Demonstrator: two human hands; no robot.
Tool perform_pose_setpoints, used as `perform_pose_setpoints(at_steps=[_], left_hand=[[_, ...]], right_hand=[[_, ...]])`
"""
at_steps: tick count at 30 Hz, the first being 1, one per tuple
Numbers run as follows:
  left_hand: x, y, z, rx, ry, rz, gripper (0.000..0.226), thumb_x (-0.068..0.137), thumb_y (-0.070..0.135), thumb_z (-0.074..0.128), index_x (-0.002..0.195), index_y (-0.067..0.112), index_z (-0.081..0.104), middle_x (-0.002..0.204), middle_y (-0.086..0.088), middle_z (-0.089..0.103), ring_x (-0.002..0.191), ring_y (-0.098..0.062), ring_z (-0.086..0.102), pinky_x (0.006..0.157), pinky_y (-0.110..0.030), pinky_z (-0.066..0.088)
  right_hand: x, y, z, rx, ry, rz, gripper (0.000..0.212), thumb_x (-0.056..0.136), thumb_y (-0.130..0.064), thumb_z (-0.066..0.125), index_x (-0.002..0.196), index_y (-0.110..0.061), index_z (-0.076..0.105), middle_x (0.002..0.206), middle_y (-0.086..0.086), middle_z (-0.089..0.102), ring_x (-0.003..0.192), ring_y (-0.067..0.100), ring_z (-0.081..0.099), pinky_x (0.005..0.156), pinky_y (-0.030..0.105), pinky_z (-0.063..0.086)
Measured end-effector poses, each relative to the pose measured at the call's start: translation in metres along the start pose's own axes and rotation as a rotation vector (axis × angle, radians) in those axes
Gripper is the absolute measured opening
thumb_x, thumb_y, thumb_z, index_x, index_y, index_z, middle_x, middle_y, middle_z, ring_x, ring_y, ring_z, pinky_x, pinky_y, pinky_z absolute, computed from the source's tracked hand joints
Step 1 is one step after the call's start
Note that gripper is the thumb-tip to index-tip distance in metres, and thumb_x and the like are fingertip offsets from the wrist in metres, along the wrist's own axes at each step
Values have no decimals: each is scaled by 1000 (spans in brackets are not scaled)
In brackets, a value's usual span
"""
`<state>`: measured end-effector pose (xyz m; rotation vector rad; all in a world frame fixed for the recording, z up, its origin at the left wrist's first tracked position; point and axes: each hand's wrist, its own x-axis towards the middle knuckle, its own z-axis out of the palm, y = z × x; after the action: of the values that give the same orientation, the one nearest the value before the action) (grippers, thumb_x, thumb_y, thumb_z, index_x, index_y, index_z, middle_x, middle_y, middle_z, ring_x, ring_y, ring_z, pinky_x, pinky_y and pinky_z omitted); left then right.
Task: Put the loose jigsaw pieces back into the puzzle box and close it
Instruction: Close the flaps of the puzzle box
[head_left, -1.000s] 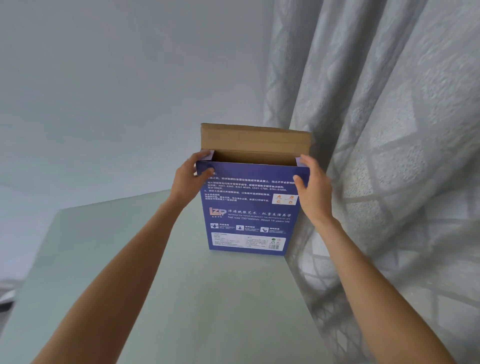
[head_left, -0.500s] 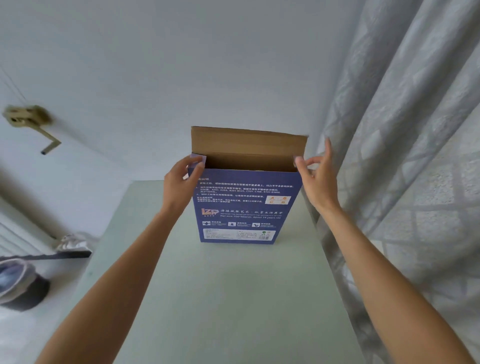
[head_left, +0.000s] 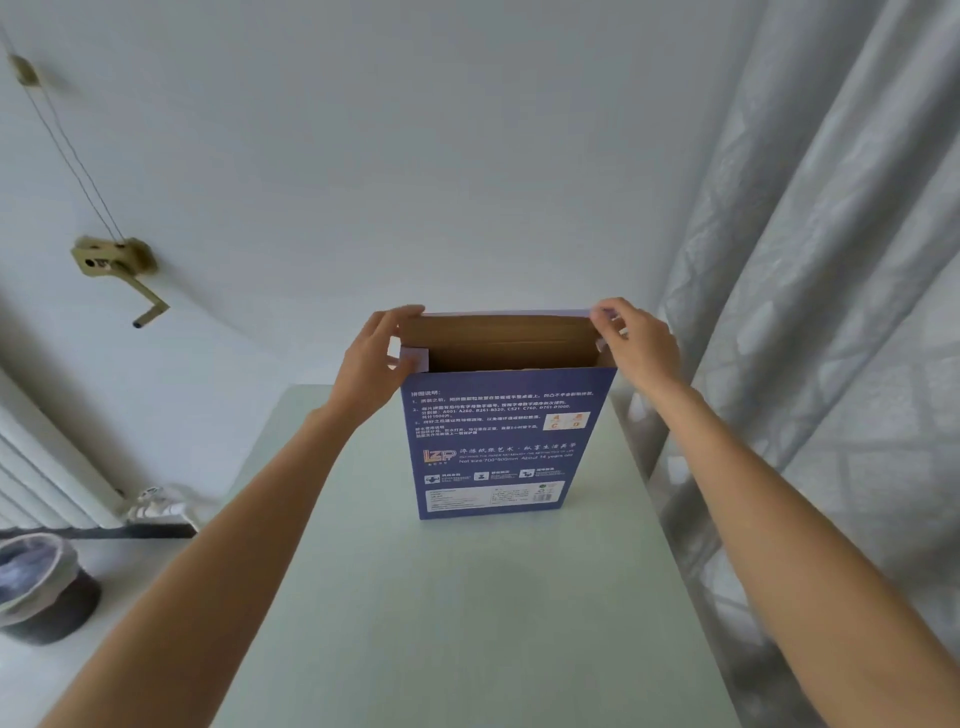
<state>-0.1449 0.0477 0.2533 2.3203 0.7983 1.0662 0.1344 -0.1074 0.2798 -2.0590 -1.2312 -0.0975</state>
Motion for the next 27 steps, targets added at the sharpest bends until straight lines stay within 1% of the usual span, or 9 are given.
perform_pose_setpoints(at_steps=[2,5,7,10,13,16,21,24,27], left_hand=[[-4,-4,-3,-10,0,78,48,84,8,64,126,27,50,116,11,49,101,-5,53,78,-21,55],[-7,-5,-8,-112,-71,71,42,83,23,68,122,26,54,119,8,53,106,-5,54,83,-19,52],[-5,-5,-7,-91,-89,53,32,85,27,65,116,24,59,115,7,55,103,-7,56,85,-21,52],[2,-6,0,11,-50,51,18,89,22,60,105,17,66,107,1,60,94,-14,58,82,-31,54],[7,-9,2,108,-29,96,18,90,20,59,105,15,67,105,-3,61,89,-18,59,78,-37,54],[9,-10,2,226,-20,173,20,92,19,57,110,16,65,104,-5,62,86,-24,59,73,-39,53],[10,-11,5,381,8,272,21,91,16,57,110,14,67,101,-10,62,82,-30,58,69,-37,48],[11,-13,5,356,-2,267,20,89,16,61,107,16,69,98,-7,63,81,-26,56,68,-33,46],[11,-16,3,306,-25,215,20,87,21,64,105,21,70,99,-1,62,83,-20,52,68,-33,47]], right_hand=[[-7,3,-3,104,7,-15,32,93,-44,49,110,-21,64,98,-1,68,83,16,64,62,15,40],[-10,12,-5,110,8,-64,26,89,-32,61,111,-19,67,103,1,68,81,12,60,64,9,37],[-9,14,-2,89,3,-63,25,87,-28,65,109,-18,69,103,3,69,80,11,58,65,15,42],[-8,19,5,1,9,-43,21,85,-26,67,105,-22,71,99,3,70,78,13,55,69,28,46],[-6,22,11,-69,66,-67,20,89,-24,62,107,-23,71,97,5,69,85,20,55,66,26,38],[-4,22,16,-131,121,-105,20,91,-23,58,107,-23,71,93,8,68,89,27,56,64,28,38],[-2,24,17,-162,158,-136,17,89,-24,62,101,-16,70,92,5,71,83,24,59,61,25,40],[2,24,13,-174,135,-138,14,87,-25,65,97,-18,70,87,2,72,85,23,55,61,28,41],[6,28,7,-122,62,-133,13,83,-24,69,95,-20,73,83,-3,71,84,16,45,63,27,33]])
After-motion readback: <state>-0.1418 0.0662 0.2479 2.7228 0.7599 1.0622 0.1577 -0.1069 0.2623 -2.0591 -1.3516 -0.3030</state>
